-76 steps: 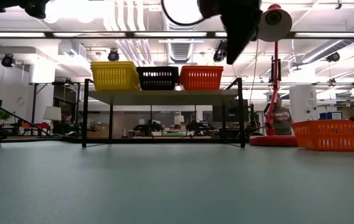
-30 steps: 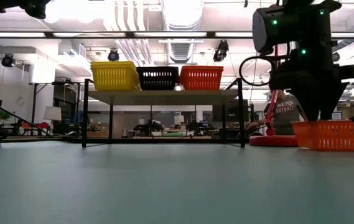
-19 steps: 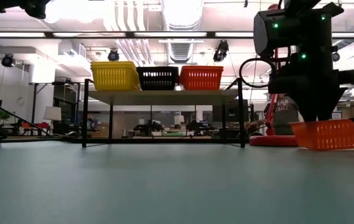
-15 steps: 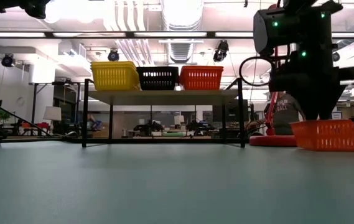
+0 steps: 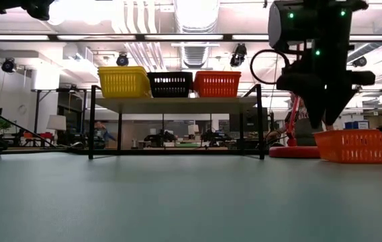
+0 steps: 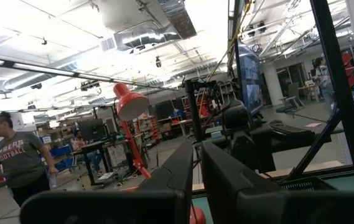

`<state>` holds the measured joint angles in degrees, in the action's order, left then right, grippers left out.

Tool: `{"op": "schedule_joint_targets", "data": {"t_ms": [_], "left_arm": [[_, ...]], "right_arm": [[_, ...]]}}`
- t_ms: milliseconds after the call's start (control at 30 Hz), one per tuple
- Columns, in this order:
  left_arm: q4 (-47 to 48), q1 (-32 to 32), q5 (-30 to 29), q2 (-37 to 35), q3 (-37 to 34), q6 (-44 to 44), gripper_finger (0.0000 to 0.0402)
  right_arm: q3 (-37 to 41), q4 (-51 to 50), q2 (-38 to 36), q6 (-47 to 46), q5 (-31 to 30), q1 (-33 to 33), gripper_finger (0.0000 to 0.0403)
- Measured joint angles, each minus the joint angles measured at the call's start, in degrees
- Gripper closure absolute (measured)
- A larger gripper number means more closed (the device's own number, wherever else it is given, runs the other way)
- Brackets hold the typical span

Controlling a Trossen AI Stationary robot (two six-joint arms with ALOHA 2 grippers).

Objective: Stack baskets on shelf by color
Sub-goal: Stack the orange bin on top of the orange bin on the shelf

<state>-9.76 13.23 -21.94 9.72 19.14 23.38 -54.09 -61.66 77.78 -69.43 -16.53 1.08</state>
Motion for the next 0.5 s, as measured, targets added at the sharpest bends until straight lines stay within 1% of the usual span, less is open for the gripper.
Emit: {"op": "schedule_joint_targets", "data": {"t_ms": [133, 267, 500], "left_arm": [[0.00, 0.00, 0.01, 0.00, 0.00, 0.00, 0.0385], [0.00, 0.00, -0.01, 0.00, 0.00, 0.00, 0.0385], [0.00, 0.02, -0.01, 0.00, 0.00, 0.00, 0.0385]], "right_arm": [[2.66, 3.42, 0.31, -0.48, -0.04, 0.00, 0.0231], [5.36, 6.18, 0.35, -1.61, -0.02, 0.00, 0.0240], [6.96, 7.71, 0.35, -2.74, 0.00, 0.00, 0.0278]]}}
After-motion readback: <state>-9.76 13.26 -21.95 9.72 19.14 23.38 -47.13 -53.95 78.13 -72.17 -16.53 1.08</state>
